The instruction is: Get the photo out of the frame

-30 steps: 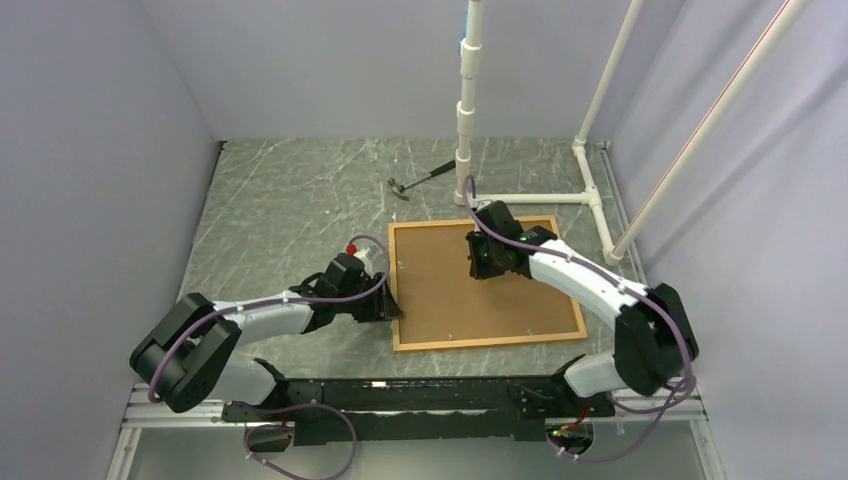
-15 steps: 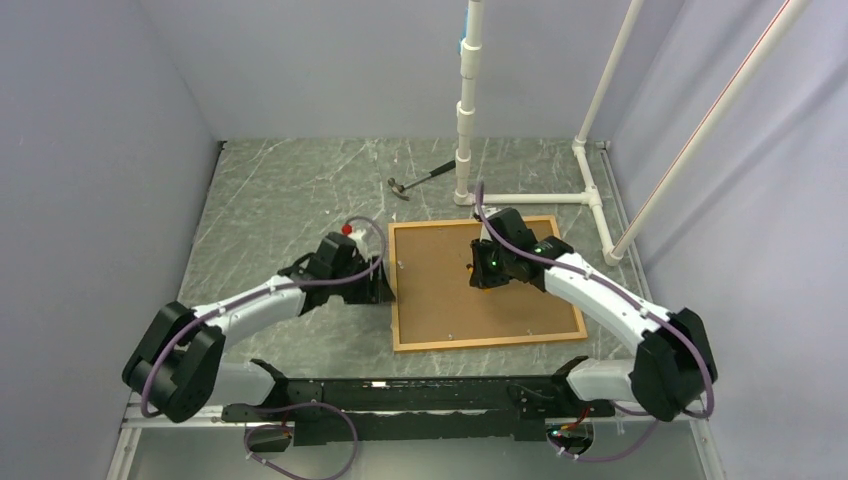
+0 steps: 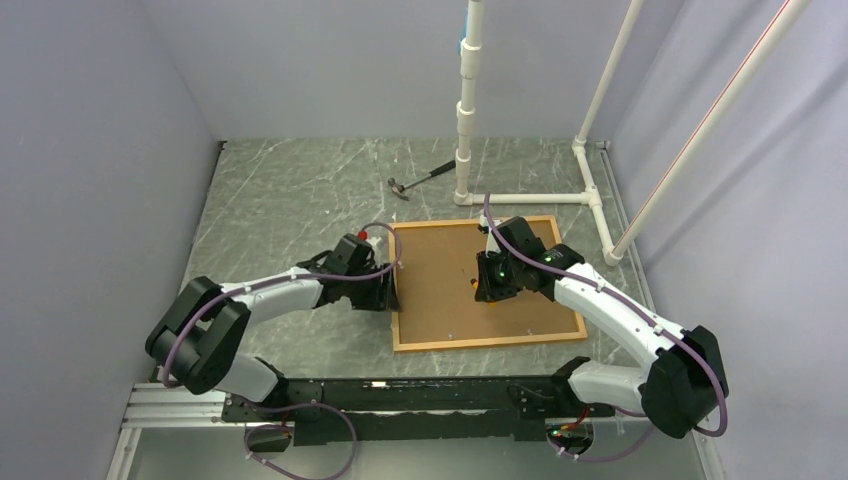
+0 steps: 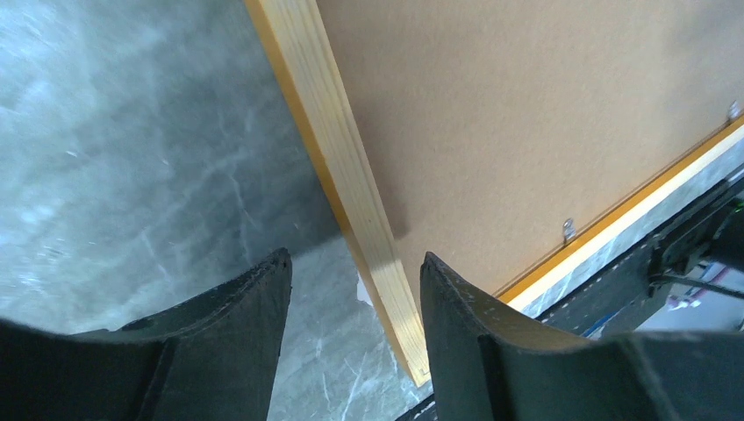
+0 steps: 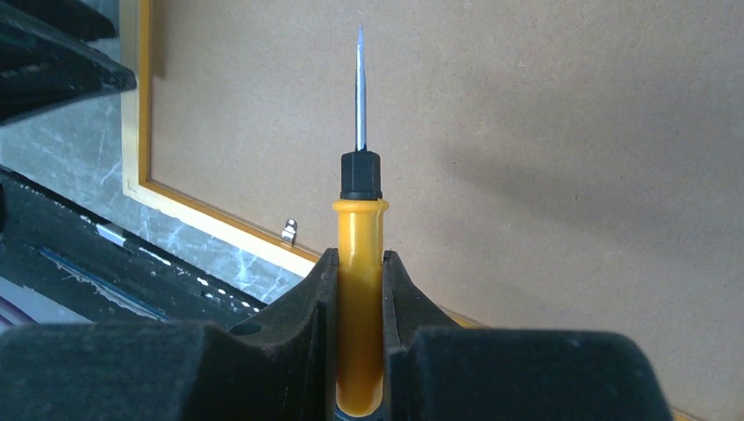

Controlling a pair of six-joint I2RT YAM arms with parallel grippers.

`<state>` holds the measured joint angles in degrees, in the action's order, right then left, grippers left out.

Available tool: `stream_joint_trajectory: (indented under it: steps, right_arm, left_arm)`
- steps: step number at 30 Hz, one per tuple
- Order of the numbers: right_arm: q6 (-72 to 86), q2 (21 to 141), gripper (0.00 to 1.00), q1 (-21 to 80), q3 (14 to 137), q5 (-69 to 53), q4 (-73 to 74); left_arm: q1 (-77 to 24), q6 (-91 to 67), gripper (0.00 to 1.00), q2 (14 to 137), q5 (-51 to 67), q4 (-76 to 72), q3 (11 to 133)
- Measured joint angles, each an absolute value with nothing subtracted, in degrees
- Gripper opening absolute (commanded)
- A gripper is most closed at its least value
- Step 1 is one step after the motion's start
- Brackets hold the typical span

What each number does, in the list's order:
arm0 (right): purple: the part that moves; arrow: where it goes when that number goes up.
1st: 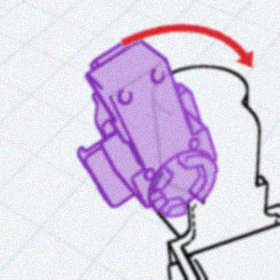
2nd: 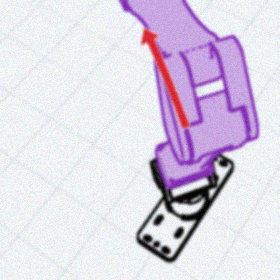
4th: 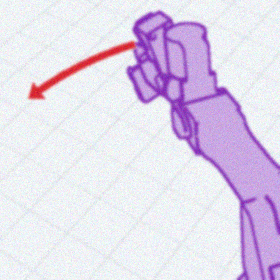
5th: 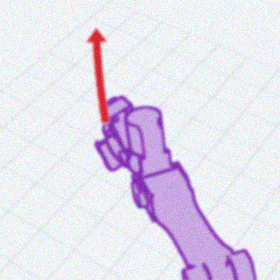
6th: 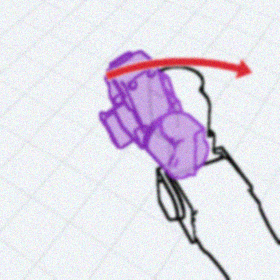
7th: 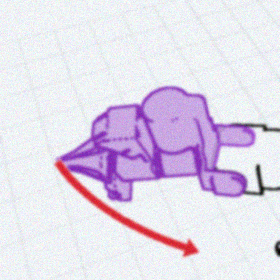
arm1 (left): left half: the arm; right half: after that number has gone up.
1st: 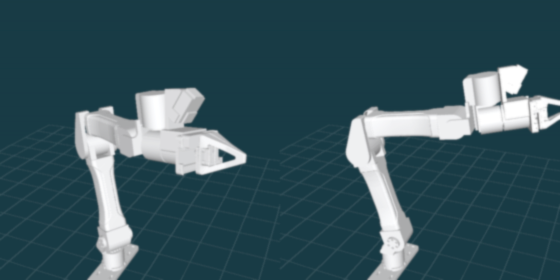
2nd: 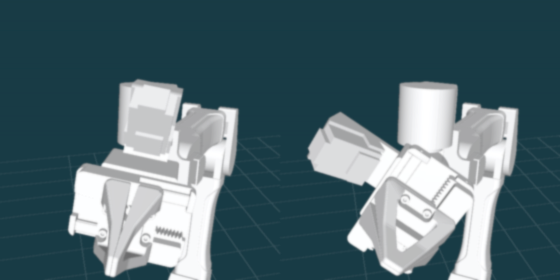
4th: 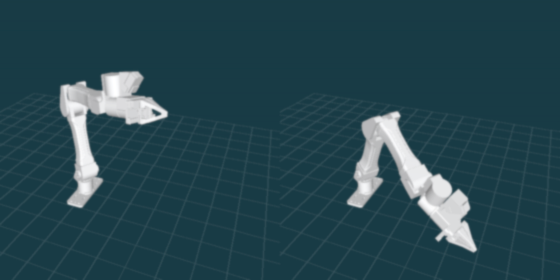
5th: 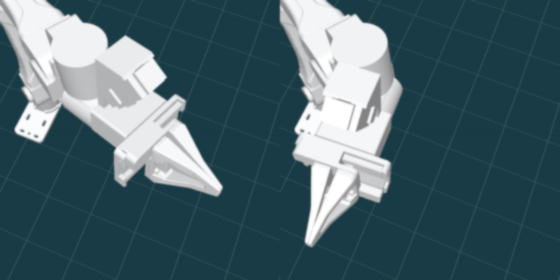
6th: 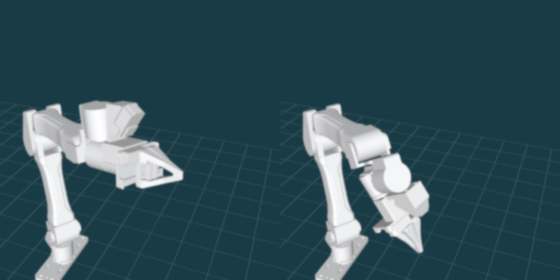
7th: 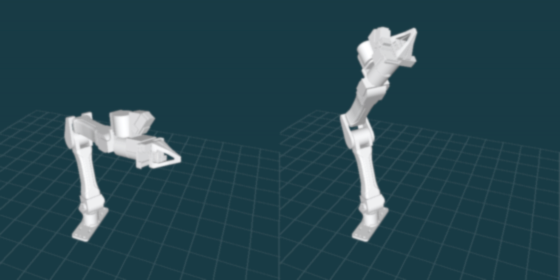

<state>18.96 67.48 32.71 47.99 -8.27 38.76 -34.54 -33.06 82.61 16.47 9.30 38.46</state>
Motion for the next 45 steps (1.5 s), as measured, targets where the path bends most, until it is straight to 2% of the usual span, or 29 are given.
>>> stream_joint_trajectory:
  steps: [10, 13, 21, 24, 26, 29, 30, 35, 41, 45]
  right_arm:
    - [18.9, 67.5, 0.00, 32.7, 48.7, -10.1, 39.0]
    - [18.9, 67.5, 0.00, 32.7, 48.7, -10.6, 39.0]
    - [18.8, 67.5, 0.00, 32.7, 48.7, -11.1, 38.3]
    - [18.9, 67.5, 0.00, 32.7, 48.6, -11.5, 37.5]
    - [18.9, 67.5, 0.00, 32.8, 48.3, -12.1, 36.9]
    - [19.1, 67.5, 0.00, 33.3, 47.6, -13.0, 36.1]
    - [19.1, 67.5, 0.00, 33.6, 47.3, -13.2, 35.8]
    - [19.7, 67.5, 0.00, 35.8, 45.8, -14.4, 34.7]
    - [20.2, 68.1, 0.00, 38.6, 45.3, -15.1, 33.3]
    - [20.6, 69.9, 0.00, 40.5, 45.4, -15.1, 31.9]
  left_arm:
    - [-38.5, -35.9, 0.35, 86.2, 13.3, 9.0, 39.7]
    - [-38.6, -34.8, 0.23, 87.4, 11.9, 11.8, 41.8]
    - [-33.3, -26.9, 0.10, 89.6, 8.7, 20.8, 47.7]
    - [-28.5, -23.4, 0.12, 89.4, 7.8, 24.1, 48.6]
    - [-25.1, -21.8, 0.18, 89.4, 7.3, 26.3, 49.3]
    - [-20.1, -20.3, 0.40, 89.5, 6.5, 29.5, 50.3]
    - [-18.7, -19.9, 0.45, 89.5, 5.7, 30.7, 50.7]
    - [-14.1, -20.3, 0.52, 87.3, 4.7, 32.8, 50.0]
    - [-12.3, -28.4, 0.59, 71.3, 7.5, 32.3, 45.4]
    - [-12.3, -42.0, 0.54, 55.9, 10.4, 29.9, 35.9]
